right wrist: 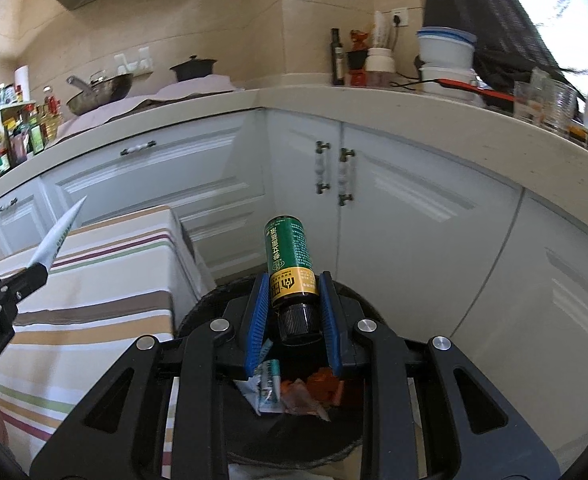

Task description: Collect trash

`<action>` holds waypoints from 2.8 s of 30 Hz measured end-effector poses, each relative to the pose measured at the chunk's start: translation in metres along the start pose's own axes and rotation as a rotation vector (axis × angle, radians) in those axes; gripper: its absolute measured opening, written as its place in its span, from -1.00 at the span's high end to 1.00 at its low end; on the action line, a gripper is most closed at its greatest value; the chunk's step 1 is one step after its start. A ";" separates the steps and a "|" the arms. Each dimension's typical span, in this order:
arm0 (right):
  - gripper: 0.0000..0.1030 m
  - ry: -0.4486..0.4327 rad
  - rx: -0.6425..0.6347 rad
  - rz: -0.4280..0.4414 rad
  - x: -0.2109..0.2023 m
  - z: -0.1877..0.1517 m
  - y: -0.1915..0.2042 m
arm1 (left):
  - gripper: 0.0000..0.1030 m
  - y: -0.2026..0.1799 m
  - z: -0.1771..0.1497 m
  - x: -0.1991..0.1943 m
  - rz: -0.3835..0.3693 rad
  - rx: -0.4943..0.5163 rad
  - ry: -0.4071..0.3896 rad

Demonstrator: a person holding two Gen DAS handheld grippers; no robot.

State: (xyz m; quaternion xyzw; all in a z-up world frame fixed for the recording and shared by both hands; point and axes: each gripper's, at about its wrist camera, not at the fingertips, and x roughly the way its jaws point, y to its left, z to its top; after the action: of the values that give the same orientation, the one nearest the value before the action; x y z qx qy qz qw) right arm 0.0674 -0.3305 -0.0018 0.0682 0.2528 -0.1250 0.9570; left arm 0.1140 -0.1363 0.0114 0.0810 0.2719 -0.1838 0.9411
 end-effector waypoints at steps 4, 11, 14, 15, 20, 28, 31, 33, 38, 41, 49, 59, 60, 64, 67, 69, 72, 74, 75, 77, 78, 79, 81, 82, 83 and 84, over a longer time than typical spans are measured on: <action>0.52 -0.005 0.013 -0.010 0.000 -0.002 -0.011 | 0.94 -0.020 0.000 0.005 -0.027 0.016 0.004; 0.52 -0.008 0.022 -0.017 0.007 -0.005 -0.023 | 0.94 -0.050 -0.004 0.015 -0.052 0.054 0.013; 0.52 -0.005 0.030 -0.017 0.013 -0.006 -0.028 | 0.94 -0.059 -0.004 0.022 -0.052 0.065 0.019; 0.52 -0.004 0.032 -0.019 0.015 -0.006 -0.029 | 0.94 -0.062 -0.005 0.025 -0.054 0.067 0.022; 0.52 0.002 0.041 -0.026 0.026 -0.008 -0.032 | 0.94 -0.072 -0.004 0.039 -0.050 0.078 0.037; 0.17 0.021 0.063 -0.046 0.047 -0.013 -0.039 | 0.40 -0.079 -0.004 0.058 -0.040 0.095 0.062; 0.17 0.011 0.064 -0.052 0.043 -0.012 -0.040 | 0.22 -0.075 -0.004 0.057 -0.040 0.073 0.064; 0.16 0.006 0.057 -0.056 0.040 -0.011 -0.039 | 0.17 -0.074 -0.004 0.055 -0.037 0.062 0.063; 0.09 -0.007 0.045 -0.063 0.028 -0.010 -0.035 | 0.02 -0.064 -0.002 0.044 -0.025 0.022 0.053; 0.06 -0.013 0.038 -0.065 0.019 -0.010 -0.031 | -0.04 -0.058 -0.002 0.036 -0.008 0.011 0.047; -0.04 -0.030 0.022 -0.073 -0.010 -0.011 -0.019 | -0.30 -0.037 -0.004 0.007 0.036 -0.025 0.024; -0.13 -0.064 0.000 -0.059 -0.053 -0.014 0.003 | -0.45 -0.015 -0.013 -0.039 0.076 -0.046 -0.020; -0.14 -0.067 -0.003 -0.057 -0.057 -0.015 0.006 | -0.46 -0.013 -0.015 -0.042 0.075 -0.048 -0.022; -0.17 -0.078 -0.013 -0.054 -0.073 -0.019 0.014 | -0.49 -0.006 -0.019 -0.059 0.083 -0.051 -0.038; -0.17 -0.083 -0.016 -0.051 -0.083 -0.021 0.018 | -0.50 -0.001 -0.022 -0.068 0.086 -0.061 -0.046; -0.17 -0.086 -0.021 -0.048 -0.089 -0.022 0.021 | -0.51 0.002 -0.023 -0.074 0.087 -0.069 -0.052; -0.19 -0.091 -0.028 -0.048 -0.098 -0.023 0.024 | -0.52 0.006 -0.027 -0.082 0.086 -0.074 -0.055; -0.21 -0.095 -0.026 -0.045 -0.104 -0.025 0.025 | -0.52 0.007 -0.029 -0.087 0.085 -0.076 -0.060; -0.22 -0.096 -0.024 -0.044 -0.106 -0.026 0.025 | -0.53 0.008 -0.030 -0.089 0.084 -0.077 -0.063; -0.26 -0.099 -0.022 -0.042 -0.111 -0.028 0.027 | -0.53 0.009 -0.031 -0.093 0.080 -0.076 -0.067; -0.27 -0.101 -0.023 -0.044 -0.114 -0.029 0.028 | -0.54 0.009 -0.032 -0.095 0.078 -0.077 -0.071; -0.27 -0.102 -0.025 -0.044 -0.115 -0.029 0.028 | -0.54 0.010 -0.032 -0.097 0.076 -0.077 -0.073; -0.27 -0.106 -0.028 -0.049 -0.119 -0.030 0.029 | -0.55 0.012 -0.033 -0.100 0.072 -0.079 -0.077; -0.28 -0.107 -0.028 -0.051 -0.120 -0.031 0.029 | -0.55 0.013 -0.035 -0.102 0.071 -0.080 -0.080; -0.28 -0.109 -0.026 -0.052 -0.122 -0.031 0.029 | -0.55 0.013 -0.035 -0.103 0.069 -0.082 -0.082; -0.28 -0.109 -0.024 -0.054 -0.123 -0.032 0.029 | -0.56 0.013 -0.034 -0.103 0.068 -0.082 -0.082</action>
State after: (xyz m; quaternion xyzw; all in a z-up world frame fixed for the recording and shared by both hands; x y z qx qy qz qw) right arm -0.0433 -0.2718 0.0344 0.0428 0.2034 -0.1512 0.9664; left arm 0.0213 -0.0849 0.0391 0.0438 0.2374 -0.1437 0.9597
